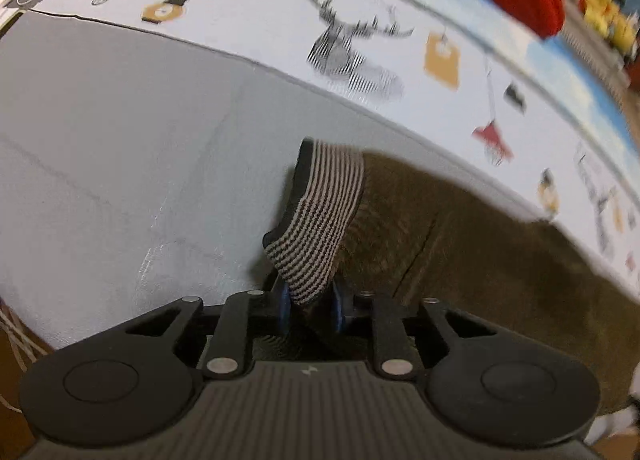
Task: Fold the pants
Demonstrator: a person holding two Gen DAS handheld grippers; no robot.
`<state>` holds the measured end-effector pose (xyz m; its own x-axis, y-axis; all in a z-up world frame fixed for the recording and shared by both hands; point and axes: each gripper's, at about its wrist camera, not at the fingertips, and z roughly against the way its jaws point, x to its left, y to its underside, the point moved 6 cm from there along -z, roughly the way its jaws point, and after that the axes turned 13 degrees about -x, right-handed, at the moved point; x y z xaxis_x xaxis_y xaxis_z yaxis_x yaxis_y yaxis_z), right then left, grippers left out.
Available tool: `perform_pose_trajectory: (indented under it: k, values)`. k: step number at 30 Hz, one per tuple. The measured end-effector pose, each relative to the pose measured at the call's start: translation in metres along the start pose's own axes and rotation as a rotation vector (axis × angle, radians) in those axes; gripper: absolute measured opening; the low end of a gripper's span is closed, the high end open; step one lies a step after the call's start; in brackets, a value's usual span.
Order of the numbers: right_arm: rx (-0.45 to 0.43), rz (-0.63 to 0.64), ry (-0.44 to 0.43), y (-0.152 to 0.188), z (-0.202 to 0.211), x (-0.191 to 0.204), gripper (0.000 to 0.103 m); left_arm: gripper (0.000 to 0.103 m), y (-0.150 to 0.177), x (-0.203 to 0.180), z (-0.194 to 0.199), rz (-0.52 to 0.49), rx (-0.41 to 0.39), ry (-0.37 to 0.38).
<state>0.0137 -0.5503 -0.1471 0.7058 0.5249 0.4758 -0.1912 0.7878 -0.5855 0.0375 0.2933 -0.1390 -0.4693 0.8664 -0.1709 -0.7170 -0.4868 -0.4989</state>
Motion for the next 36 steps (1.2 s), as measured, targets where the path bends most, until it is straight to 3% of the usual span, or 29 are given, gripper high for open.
perform_pose_trajectory:
  k: [3, 6, 9, 12, 15, 18, 21, 24, 27, 32, 34, 36]
  values:
    - [-0.138, -0.039, 0.057, -0.036, 0.008, -0.035, 0.009, 0.031, 0.000, -0.003, -0.001, -0.025, 0.005, -0.021]
    - [-0.130, -0.173, 0.057, -0.046, -0.001, -0.063, 0.009, 0.032, 0.002, -0.003, -0.002, -0.010, 0.019, -0.013]
    - [-0.078, -0.223, 0.031, -0.041, -0.018, -0.066, 0.009, 0.032, 0.002, -0.006, -0.006, -0.023, 0.028, -0.027]
    - [-0.025, -0.179, 0.019, -0.029, -0.037, -0.049, 0.009, 0.033, 0.004, -0.011, -0.009, -0.055, 0.033, -0.040]
    - [0.006, -0.058, 0.022, -0.019, -0.057, -0.028, 0.009, 0.035, 0.005, -0.014, -0.011, -0.082, 0.034, -0.046]
    - [-0.011, 0.057, 0.045, -0.015, -0.070, -0.010, 0.009, 0.035, 0.006, -0.014, -0.011, -0.092, 0.037, -0.048]
    - [-0.054, 0.062, 0.043, -0.021, -0.074, 0.001, 0.010, 0.035, 0.006, -0.014, -0.013, -0.096, 0.040, -0.044]
    - [-0.120, -0.025, -0.045, -0.034, -0.071, 0.011, 0.010, 0.035, 0.005, -0.012, -0.014, -0.097, 0.044, -0.039]
    - [-0.166, 0.029, -0.138, -0.040, -0.070, 0.033, 0.010, 0.035, 0.006, -0.013, -0.015, -0.104, 0.049, -0.042]
    - [-0.121, 0.067, -0.125, -0.034, -0.087, 0.045, 0.028, 0.037, 0.008, -0.017, -0.017, -0.141, 0.053, -0.051]
    - [-0.133, 0.026, -0.167, -0.040, -0.087, 0.049, 0.028, 0.037, 0.008, -0.018, -0.018, -0.152, 0.053, -0.053]
    - [-0.174, -0.005, -0.261, -0.050, -0.079, 0.058, 0.034, 0.037, 0.009, -0.018, -0.019, -0.159, 0.055, -0.056]
